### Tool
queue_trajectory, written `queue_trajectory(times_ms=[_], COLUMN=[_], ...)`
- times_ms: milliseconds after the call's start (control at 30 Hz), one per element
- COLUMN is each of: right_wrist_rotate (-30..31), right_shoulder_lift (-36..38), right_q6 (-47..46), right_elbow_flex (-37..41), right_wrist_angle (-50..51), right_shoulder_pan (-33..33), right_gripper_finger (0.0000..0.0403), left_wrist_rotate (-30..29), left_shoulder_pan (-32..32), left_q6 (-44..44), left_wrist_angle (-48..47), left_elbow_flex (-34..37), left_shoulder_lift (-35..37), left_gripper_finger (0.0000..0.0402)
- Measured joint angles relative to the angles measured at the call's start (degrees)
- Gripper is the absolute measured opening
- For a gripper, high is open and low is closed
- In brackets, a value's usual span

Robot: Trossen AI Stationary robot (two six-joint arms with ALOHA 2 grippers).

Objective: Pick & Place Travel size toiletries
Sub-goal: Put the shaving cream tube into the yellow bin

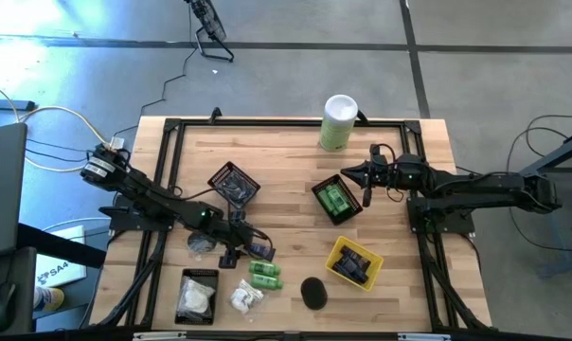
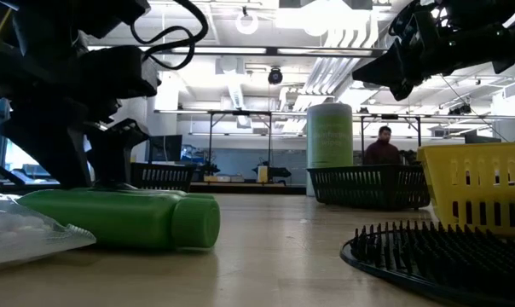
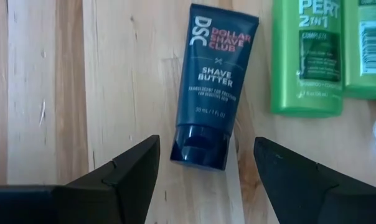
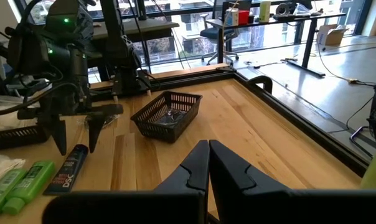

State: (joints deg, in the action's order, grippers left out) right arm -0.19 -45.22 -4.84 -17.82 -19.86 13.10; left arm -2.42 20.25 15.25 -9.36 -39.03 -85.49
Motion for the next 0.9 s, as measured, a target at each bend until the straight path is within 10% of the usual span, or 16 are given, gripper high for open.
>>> queue_trajectory(times_ms=[900], right_wrist_rotate=[-0.01], right_shoulder_lift=[0.0], right_q6=[0.04], right_elbow_flex=[0.0], right_wrist_angle=[0.0], right_shoulder_pan=[0.0], right_gripper_finger=[0.0004], left_wrist_rotate=[-1.77], left_shoulder_pan=[0.0], left_q6=[-1.51], left_wrist_angle=[1.72], left_elbow_flex=[0.05], left_shoulder_lift=[-1.67], left_gripper_finger=[0.0255])
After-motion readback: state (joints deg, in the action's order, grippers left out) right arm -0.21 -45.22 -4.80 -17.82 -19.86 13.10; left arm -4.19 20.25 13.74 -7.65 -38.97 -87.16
